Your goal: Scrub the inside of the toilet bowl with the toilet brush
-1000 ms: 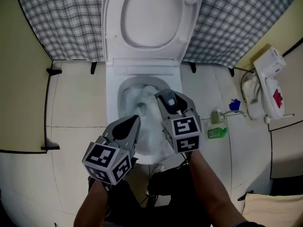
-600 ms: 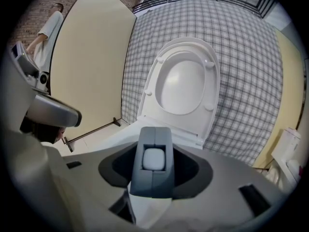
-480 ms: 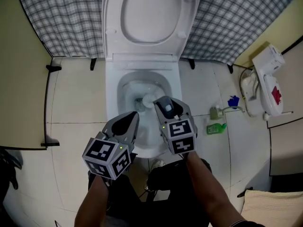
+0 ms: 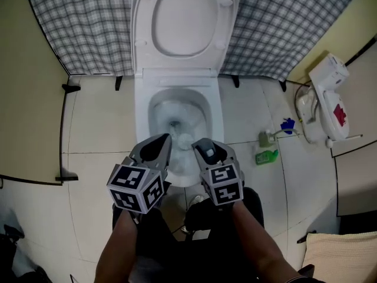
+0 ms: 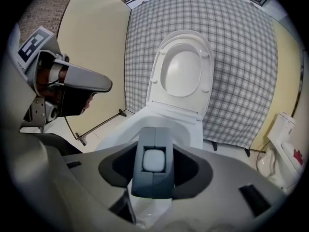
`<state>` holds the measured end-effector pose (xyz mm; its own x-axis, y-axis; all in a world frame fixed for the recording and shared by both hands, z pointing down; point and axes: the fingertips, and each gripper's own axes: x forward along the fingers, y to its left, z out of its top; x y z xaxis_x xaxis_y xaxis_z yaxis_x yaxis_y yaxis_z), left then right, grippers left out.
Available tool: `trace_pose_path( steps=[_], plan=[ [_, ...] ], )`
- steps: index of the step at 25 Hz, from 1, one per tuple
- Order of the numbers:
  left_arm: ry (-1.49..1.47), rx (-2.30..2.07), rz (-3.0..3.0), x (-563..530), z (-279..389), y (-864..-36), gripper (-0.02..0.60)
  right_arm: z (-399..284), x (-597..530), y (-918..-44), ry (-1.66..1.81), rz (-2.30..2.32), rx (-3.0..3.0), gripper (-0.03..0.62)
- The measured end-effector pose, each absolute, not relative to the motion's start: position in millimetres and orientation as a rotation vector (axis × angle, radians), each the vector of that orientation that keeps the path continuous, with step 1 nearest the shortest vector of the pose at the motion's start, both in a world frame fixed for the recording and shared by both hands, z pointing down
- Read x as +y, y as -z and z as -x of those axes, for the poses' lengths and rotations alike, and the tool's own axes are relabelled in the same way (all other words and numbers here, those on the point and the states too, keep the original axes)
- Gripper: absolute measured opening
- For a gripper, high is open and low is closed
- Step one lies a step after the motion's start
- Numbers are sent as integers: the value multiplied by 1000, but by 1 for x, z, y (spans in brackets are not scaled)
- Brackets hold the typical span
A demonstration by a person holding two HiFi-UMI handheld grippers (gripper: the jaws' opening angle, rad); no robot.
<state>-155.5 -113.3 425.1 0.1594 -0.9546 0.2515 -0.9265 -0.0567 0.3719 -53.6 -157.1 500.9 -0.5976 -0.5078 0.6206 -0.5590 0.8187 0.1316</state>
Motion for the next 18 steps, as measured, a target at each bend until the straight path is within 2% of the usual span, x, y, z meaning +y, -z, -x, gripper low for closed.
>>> trace_pose_path(
  steps=[18],
  plan=[
    [110, -1806, -2078, -94, 138, -382, 9, 7, -99, -451, -112, -783, -2314, 207]
  ],
)
